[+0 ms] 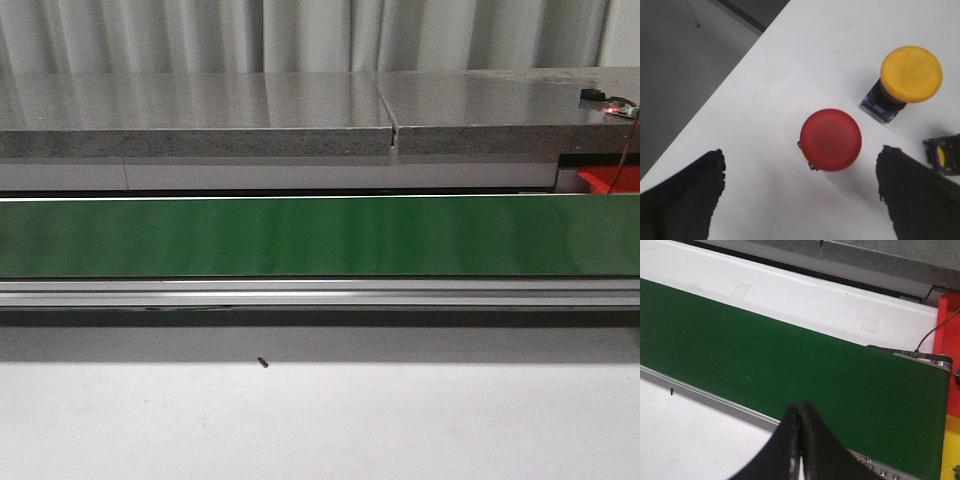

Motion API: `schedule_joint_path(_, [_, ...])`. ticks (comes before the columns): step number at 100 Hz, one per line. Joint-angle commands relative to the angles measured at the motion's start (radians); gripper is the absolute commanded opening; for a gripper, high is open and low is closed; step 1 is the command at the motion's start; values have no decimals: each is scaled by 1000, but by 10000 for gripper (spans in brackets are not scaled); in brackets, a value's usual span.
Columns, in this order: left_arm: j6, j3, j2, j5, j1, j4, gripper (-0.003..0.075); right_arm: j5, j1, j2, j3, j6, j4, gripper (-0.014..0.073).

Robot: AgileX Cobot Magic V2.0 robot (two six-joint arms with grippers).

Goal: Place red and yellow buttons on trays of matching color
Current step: 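Lower the red button onto the conveyor and open the left gripper, then grasp another red button from the table with the left gripper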

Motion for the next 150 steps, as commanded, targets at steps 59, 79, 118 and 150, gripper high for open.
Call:
schedule_joint_path(59, [44,-151,120,-55,-32,-48,596,-65,2,-10,-26,-8,16,-109])
schedule_joint_path(79, [44,-154,120,-57,-32,-48,529,-65,2,-10,-26,-8,16,-109])
schedule_joint_path(118, [44,-154,120,-34,-32,-48,119,-65,2,-10,-26,-8,16,-109])
schedule_joint_path(150, [44,-154,6,47,-32,-78,-14,-65,2,-10,-26,-8,16,-109])
